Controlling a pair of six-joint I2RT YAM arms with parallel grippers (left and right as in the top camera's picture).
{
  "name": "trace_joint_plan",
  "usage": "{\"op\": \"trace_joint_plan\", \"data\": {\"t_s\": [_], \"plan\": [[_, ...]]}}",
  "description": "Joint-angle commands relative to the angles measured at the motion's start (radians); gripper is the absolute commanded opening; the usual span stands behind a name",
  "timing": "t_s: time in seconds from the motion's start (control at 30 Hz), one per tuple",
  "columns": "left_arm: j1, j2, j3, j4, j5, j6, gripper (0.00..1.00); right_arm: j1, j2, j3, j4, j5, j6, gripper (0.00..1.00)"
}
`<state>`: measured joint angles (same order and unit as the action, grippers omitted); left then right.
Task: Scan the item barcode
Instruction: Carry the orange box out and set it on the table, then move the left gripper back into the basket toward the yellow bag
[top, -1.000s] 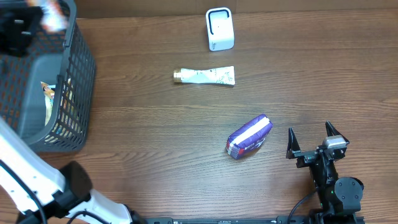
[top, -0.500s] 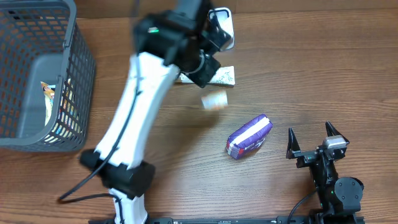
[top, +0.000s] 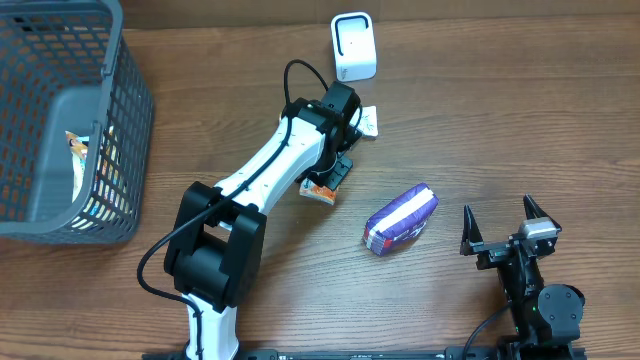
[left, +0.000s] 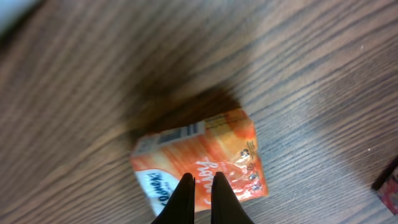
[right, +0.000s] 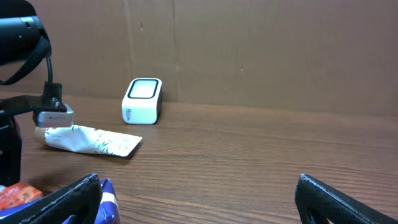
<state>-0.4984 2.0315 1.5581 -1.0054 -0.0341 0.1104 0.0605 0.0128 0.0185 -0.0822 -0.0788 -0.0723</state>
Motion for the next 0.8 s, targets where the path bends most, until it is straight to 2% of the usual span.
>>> {"op": "trace_joint_plan", "data": {"t_s": [0.0, 0.13, 0.23, 0.27, 0.3, 0.4, 0.53, 0.6, 0.77], "plan": [[-0.008, -0.006, 0.002, 0.011, 0.018, -0.014, 0.04, 0.006, -0.01, -0.01, 0.005, -0.004, -0.004, 1.0], [-0.004, -0.035, 0.099, -0.069, -0.032, -0.013, 0.04, 0.006, -0.01, -0.01, 0.005, -0.004, -0.004, 1.0], [0.012, -0.082, 0.277, -0.191, -0.106, -0.013, 0.51, 0.006, -0.01, -0.01, 0.005, -0.004, -0.004, 1.0], [0.026, -0.103, 0.358, -0.232, -0.133, -0.014, 0.8, 0.006, -0.01, -0.01, 0.005, -0.004, -0.004, 1.0], [0.039, -0.117, 0.411, -0.256, -0.136, -0.013, 1.0, 0.006, -0.01, -0.01, 0.005, -0.004, -0.004, 1.0], [0.126, -0.164, 0.631, -0.33, -0.13, -0.019, 1.0, 0.006, -0.01, -0.01, 0.005, -0.004, -0.004, 1.0], [0.348, -0.196, 0.859, -0.412, -0.127, -0.135, 1.0, 0.006, -0.01, -0.01, 0.005, -0.004, -0.004, 1.0], [0.566, -0.196, 0.952, -0.468, -0.055, -0.224, 1.0, 0.006, -0.01, -0.01, 0.005, -0.004, -0.004, 1.0], [1.006, -0.179, 0.956, -0.494, 0.151, -0.349, 1.0, 0.006, -0.01, -0.01, 0.005, -0.004, -0.004, 1.0]]}}
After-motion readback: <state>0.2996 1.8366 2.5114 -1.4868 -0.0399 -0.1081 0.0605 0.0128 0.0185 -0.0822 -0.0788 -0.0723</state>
